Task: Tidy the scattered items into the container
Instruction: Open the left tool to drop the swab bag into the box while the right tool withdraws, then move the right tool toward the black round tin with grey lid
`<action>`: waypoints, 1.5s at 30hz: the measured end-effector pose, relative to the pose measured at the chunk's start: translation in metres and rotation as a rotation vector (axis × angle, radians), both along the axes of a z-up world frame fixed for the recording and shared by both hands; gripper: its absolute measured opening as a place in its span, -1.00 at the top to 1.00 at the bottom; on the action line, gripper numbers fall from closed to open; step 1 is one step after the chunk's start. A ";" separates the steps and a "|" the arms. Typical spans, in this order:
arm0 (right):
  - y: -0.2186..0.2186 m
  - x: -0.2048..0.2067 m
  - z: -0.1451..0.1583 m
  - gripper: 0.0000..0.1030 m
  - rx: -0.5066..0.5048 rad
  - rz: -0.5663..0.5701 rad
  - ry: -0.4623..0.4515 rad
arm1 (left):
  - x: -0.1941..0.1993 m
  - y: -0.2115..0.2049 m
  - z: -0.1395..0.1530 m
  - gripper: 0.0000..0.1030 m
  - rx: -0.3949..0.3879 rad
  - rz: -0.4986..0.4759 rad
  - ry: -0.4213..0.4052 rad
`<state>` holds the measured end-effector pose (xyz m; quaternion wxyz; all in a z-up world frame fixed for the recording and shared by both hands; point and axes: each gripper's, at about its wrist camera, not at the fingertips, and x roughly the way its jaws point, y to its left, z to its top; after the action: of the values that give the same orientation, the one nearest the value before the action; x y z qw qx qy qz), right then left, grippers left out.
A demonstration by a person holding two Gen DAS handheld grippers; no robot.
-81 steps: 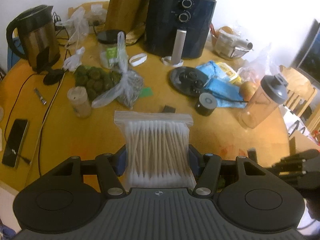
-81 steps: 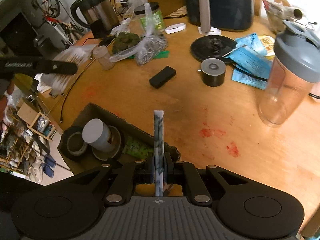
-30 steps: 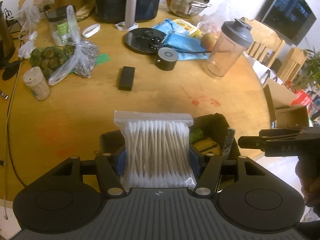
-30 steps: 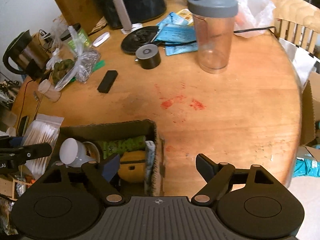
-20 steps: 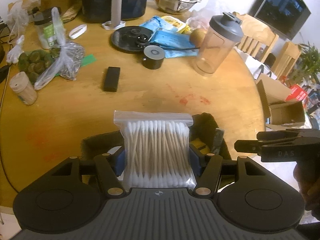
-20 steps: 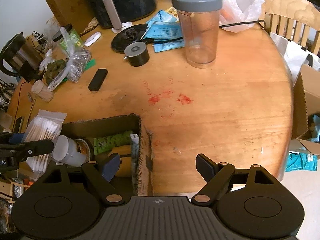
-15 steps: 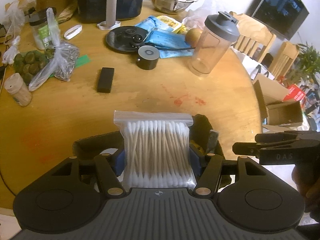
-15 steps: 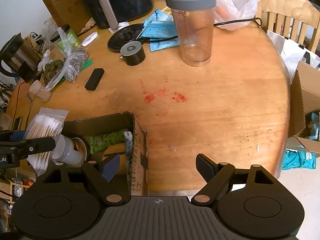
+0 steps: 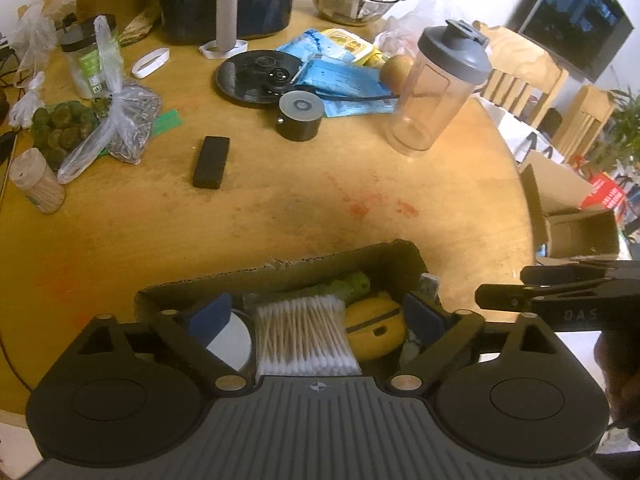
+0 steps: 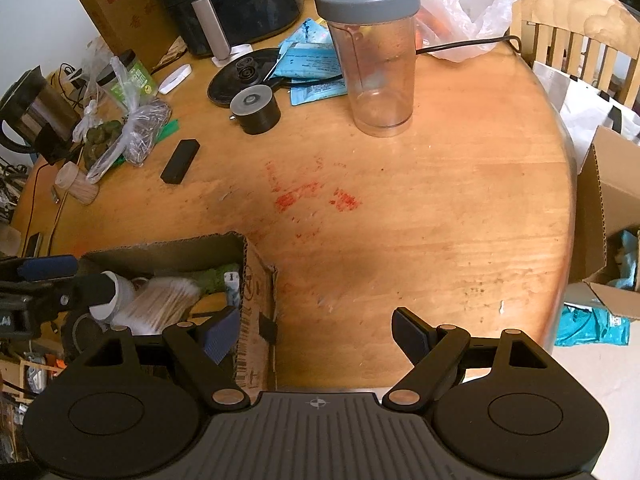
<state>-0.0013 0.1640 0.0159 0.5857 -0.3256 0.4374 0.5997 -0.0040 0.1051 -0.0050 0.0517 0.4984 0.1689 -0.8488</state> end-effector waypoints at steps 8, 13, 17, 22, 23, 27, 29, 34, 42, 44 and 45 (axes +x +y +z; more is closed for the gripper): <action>0.019 0.008 0.000 -0.64 0.002 0.039 0.005 | -0.005 -0.005 0.004 -0.94 -0.048 0.075 0.000; 0.036 0.009 -0.001 -0.64 -0.001 0.077 0.008 | -0.004 -0.011 0.006 -0.94 -0.055 0.141 0.007; 0.048 0.007 -0.003 -0.64 -0.005 0.113 0.011 | -0.003 -0.018 0.006 -0.94 -0.045 0.194 0.014; 0.062 0.006 -0.004 -0.64 0.000 0.144 0.016 | -0.005 -0.022 0.005 -0.95 -0.007 0.199 0.008; 0.063 0.007 -0.005 -0.64 0.001 0.144 0.017 | -0.005 -0.022 0.005 -0.95 0.000 0.206 0.005; 0.068 0.008 -0.005 -0.64 0.003 0.134 0.022 | -0.003 -0.026 0.003 -0.94 0.027 0.229 0.006; 0.068 0.008 -0.007 -0.64 0.002 0.132 0.022 | -0.004 -0.029 0.003 -0.94 0.037 0.231 0.012; 0.069 0.006 -0.010 -0.64 -0.010 0.120 0.014 | -0.013 -0.036 0.003 -0.93 0.043 0.214 0.024; 0.079 -0.002 0.001 -0.64 0.019 0.088 -0.001 | -0.031 -0.062 0.021 -0.92 0.034 0.203 0.099; 0.086 -0.004 0.007 -0.64 0.032 0.080 -0.007 | -0.036 -0.069 0.028 -0.92 0.017 0.211 0.116; 0.089 -0.005 0.010 -0.64 0.040 0.077 -0.010 | -0.038 -0.073 0.030 -0.92 0.002 0.218 0.121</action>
<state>-0.0061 0.2532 0.0255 0.5707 -0.3333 0.4094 0.6290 -0.0421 0.0322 0.0254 0.1327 0.4252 0.2259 -0.8663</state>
